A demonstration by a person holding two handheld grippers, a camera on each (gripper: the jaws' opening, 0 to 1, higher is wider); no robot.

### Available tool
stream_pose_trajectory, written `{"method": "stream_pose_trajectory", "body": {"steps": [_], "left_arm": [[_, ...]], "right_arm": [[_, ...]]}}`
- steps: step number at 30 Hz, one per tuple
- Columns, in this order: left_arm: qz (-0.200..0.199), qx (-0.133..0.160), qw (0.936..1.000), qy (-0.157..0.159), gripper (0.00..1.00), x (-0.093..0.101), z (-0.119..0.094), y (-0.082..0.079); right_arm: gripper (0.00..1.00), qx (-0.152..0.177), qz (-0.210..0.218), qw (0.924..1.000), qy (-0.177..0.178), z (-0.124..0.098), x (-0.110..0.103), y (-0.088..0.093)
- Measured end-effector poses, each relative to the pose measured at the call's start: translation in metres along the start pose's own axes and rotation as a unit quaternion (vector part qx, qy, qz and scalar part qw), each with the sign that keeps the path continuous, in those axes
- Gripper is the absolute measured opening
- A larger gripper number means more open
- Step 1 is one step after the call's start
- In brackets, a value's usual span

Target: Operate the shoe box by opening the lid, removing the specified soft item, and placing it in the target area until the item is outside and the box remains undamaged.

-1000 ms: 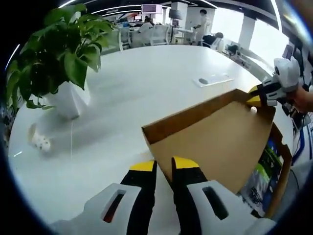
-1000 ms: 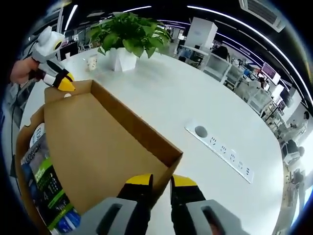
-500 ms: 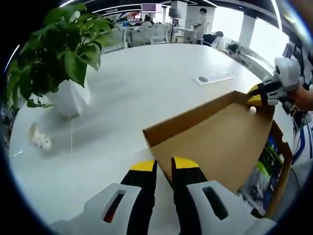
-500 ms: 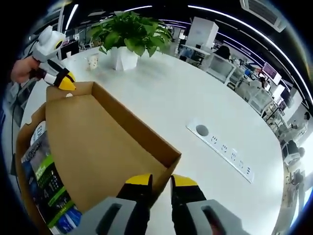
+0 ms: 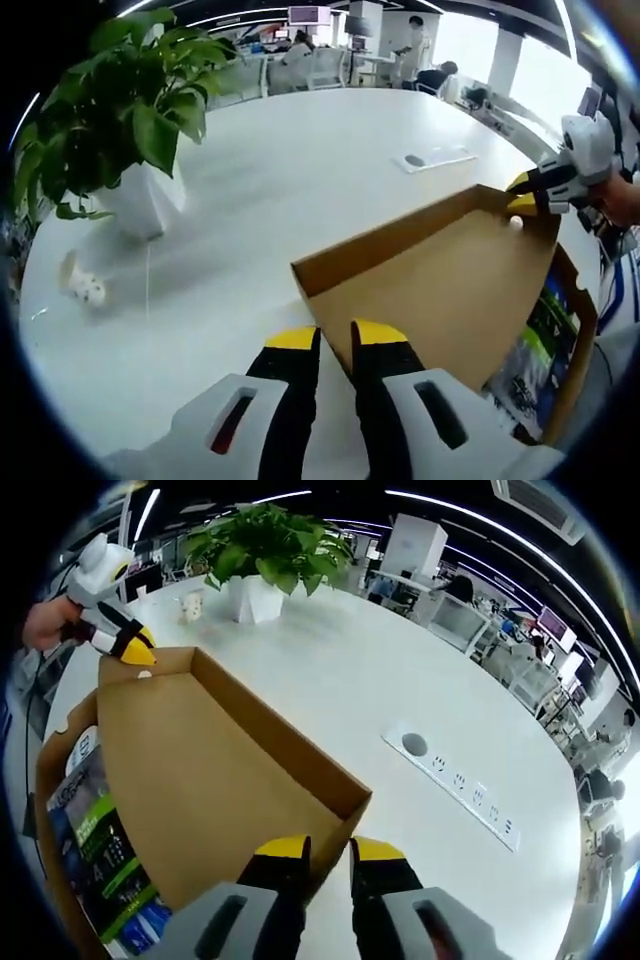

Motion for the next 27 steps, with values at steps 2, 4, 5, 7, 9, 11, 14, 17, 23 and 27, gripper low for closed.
{"method": "stream_pose_trajectory", "body": {"steps": [2,4,5,7,9,11,14,17,23,27], "left_arm": [[0.003,0.001,1.0,-0.001,0.13,0.0,-0.001,-0.001],[0.006,0.002,1.0,-0.001,0.13,0.0,-0.001,-0.001],[0.007,0.002,1.0,-0.001,0.14,0.0,-0.002,-0.001],[0.006,0.003,1.0,-0.002,0.14,0.0,-0.003,-0.001],[0.007,0.004,1.0,-0.003,0.14,0.0,-0.005,-0.001],[0.009,0.005,0.9999,-0.005,0.14,0.0,-0.006,-0.002],[0.011,0.007,0.9999,-0.009,0.14,-0.001,-0.008,-0.003],[0.013,0.011,0.9998,-0.012,0.15,-0.001,-0.012,-0.006],[0.015,0.027,0.9995,-0.013,0.18,0.0,-0.021,-0.007],[0.002,0.035,0.9993,-0.015,0.2,-0.002,-0.03,-0.007]], "right_arm": [[0.12,-0.001,0.002,1.0,0.001,0.0,0.0,0.0],[0.12,0.0,0.004,1.0,0.001,-0.002,0.0,0.0],[0.13,0.0,0.003,1.0,0.001,-0.002,0.0,0.0],[0.13,0.0,0.005,1.0,0.001,-0.003,0.0,0.0],[0.14,-0.001,0.003,1.0,0.002,-0.005,-0.001,0.0],[0.14,0.002,0.005,1.0,0.003,-0.008,-0.001,-0.002],[0.15,0.009,0.006,0.9999,0.006,-0.014,-0.002,-0.004],[0.16,0.016,0.009,0.9998,0.007,-0.018,-0.003,-0.006],[0.19,0.031,0.021,0.9992,0.01,-0.03,-0.006,-0.008],[0.21,0.037,0.022,0.999,0.01,-0.037,-0.007,-0.007]]}}
Point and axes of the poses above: the point that each gripper's makers call its tool centre point, and the gripper's own axes: z roughly forward along the fingers, x roughly to its right, y roughly out of its underside, the point moved 9 cm from there along -z, roughly backward along the fingers, and after that the axes turned 13 degrees about x, right-handed, at the moved point
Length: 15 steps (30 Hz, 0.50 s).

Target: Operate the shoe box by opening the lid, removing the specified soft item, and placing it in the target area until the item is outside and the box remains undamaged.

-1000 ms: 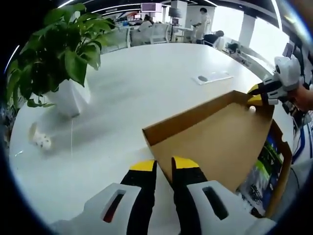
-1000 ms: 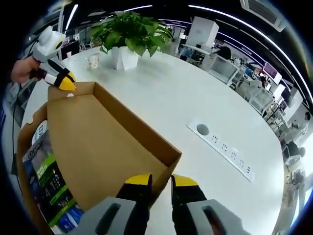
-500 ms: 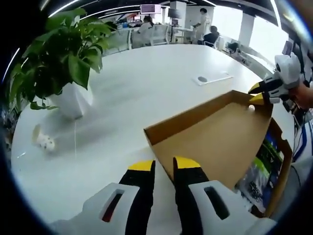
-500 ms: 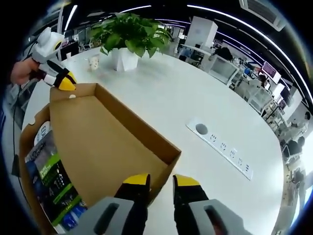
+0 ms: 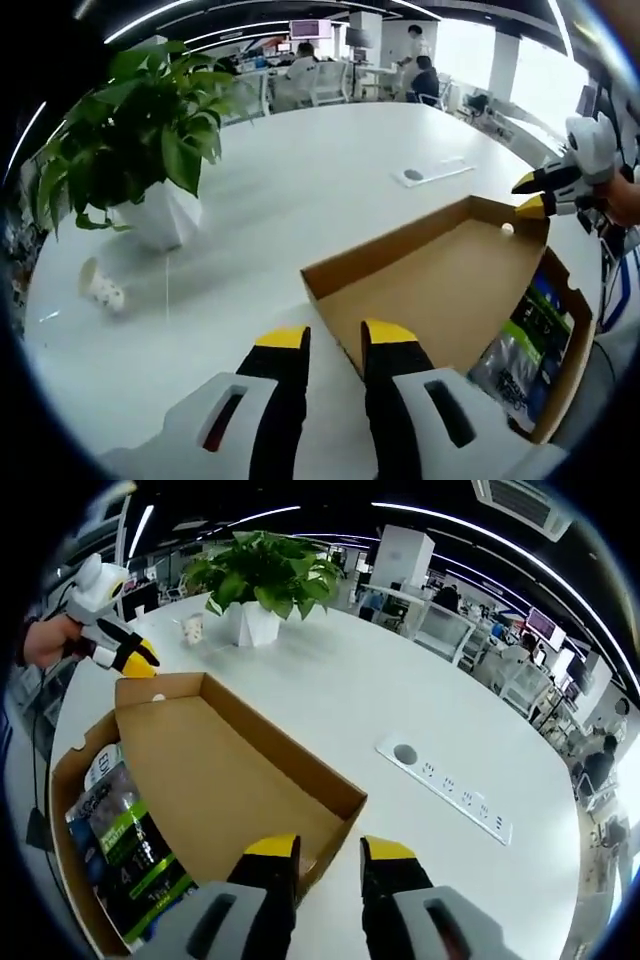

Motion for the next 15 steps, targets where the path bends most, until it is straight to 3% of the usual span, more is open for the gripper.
{"method": "stream_pose_trajectory", "body": {"steps": [15], "left_arm": [[-0.021,0.027,0.9991,-0.026,0.27,0.01,-0.036,0.003]], "right_arm": [[0.3,0.015,-0.013,0.9998,0.001,-0.032,-0.02,0.0]]}}
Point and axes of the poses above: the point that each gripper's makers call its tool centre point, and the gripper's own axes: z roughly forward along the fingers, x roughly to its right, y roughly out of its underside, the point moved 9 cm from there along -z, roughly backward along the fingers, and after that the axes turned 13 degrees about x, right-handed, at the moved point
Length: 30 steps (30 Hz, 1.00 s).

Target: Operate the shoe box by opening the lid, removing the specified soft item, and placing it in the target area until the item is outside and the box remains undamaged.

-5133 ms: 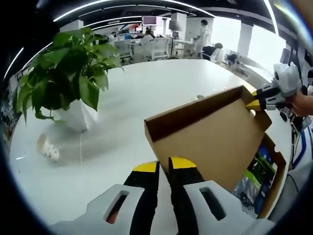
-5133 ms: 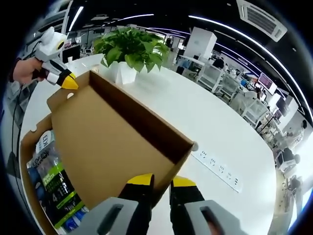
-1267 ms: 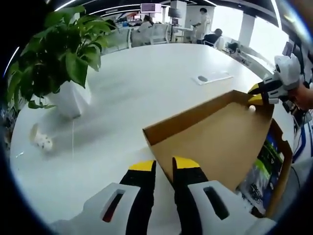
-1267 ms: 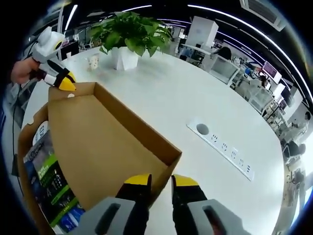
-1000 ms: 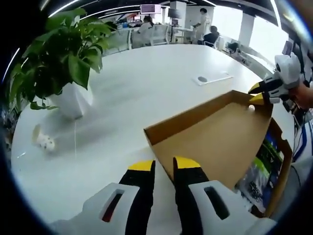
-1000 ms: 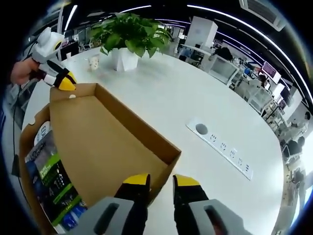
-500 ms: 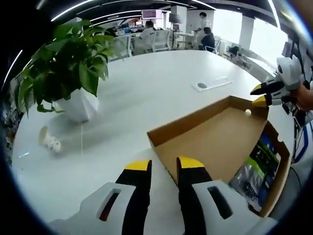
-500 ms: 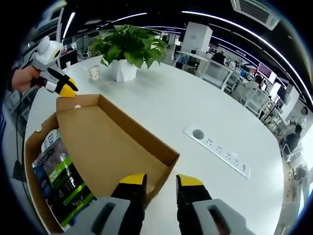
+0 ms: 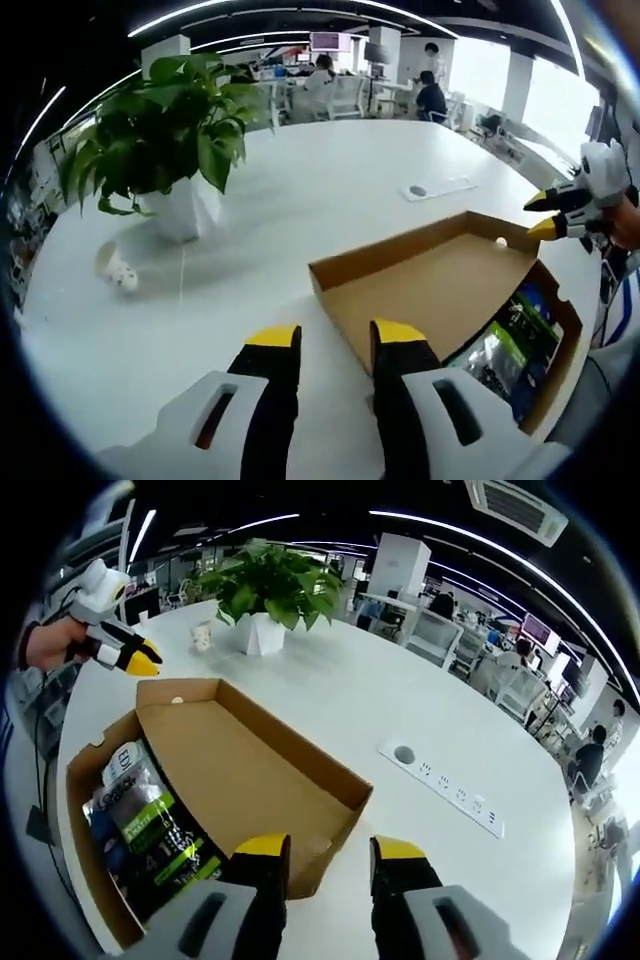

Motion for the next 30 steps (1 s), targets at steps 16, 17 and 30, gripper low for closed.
{"method": "stream_pose_trajectory", "body": {"steps": [16,17,30], "left_arm": [[-0.003,0.042,0.999,0.017,0.34,0.016,-0.037,-0.002],[-0.003,0.044,0.9989,0.017,0.35,0.016,-0.04,0.0],[-0.035,0.066,0.9971,0.017,0.37,0.017,-0.067,0.01]], "right_arm": [[0.42,0.03,0.056,0.9978,-0.018,-0.041,-0.011,0.015],[0.41,0.03,0.067,0.9971,-0.017,-0.045,-0.011,0.017],[0.43,0.071,0.124,0.9896,-0.008,-0.071,-0.015,0.013]]}}
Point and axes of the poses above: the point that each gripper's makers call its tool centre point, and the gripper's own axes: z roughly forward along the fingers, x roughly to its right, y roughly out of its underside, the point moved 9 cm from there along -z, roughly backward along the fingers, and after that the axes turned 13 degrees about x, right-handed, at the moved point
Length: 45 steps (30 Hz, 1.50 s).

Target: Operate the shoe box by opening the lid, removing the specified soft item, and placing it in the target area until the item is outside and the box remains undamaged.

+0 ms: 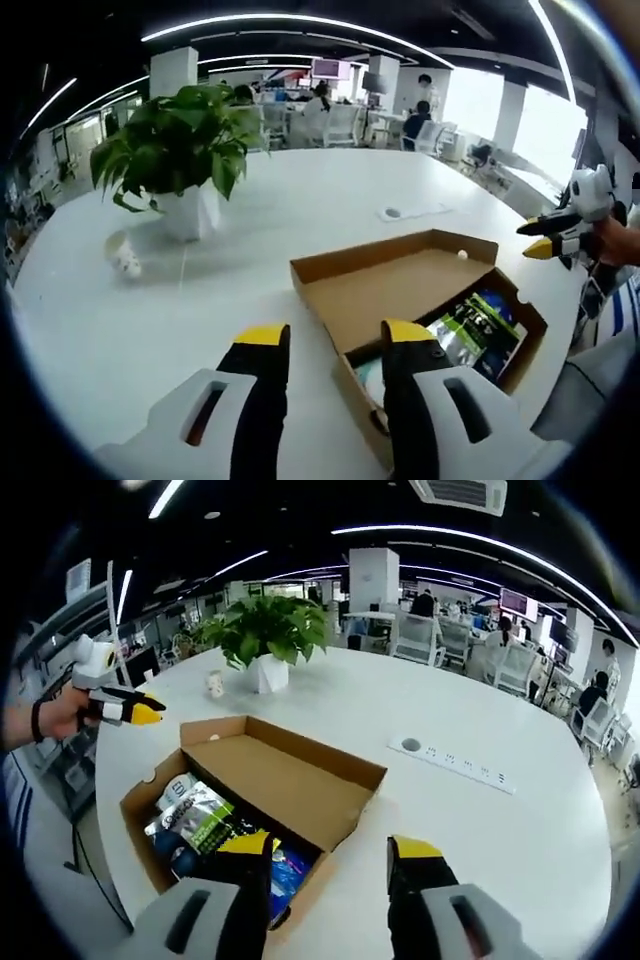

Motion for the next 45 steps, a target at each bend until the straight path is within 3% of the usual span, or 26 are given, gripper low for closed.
{"method": "stream_pose_trajectory", "body": {"steps": [14,27,31,45], "left_arm": [[0.001,0.023,0.9996,0.016,0.38,0.02,-0.028,0.003],[0.001,0.019,0.9994,0.029,0.38,0.037,-0.036,0.019],[-0.003,0.022,0.9992,0.033,0.38,0.044,-0.042,0.021],[-0.007,0.019,0.9989,0.043,0.38,0.056,-0.045,0.031]], "right_arm": [[0.44,0.001,-0.001,0.9999,-0.011,-0.024,-0.017,0.019],[0.44,0.013,0.029,0.9995,-0.002,-0.04,-0.036,0.039],[0.44,0.029,0.075,0.9968,0.002,-0.043,-0.039,0.044],[0.44,0.032,0.09,0.9955,0.006,-0.057,-0.048,0.055]]}}
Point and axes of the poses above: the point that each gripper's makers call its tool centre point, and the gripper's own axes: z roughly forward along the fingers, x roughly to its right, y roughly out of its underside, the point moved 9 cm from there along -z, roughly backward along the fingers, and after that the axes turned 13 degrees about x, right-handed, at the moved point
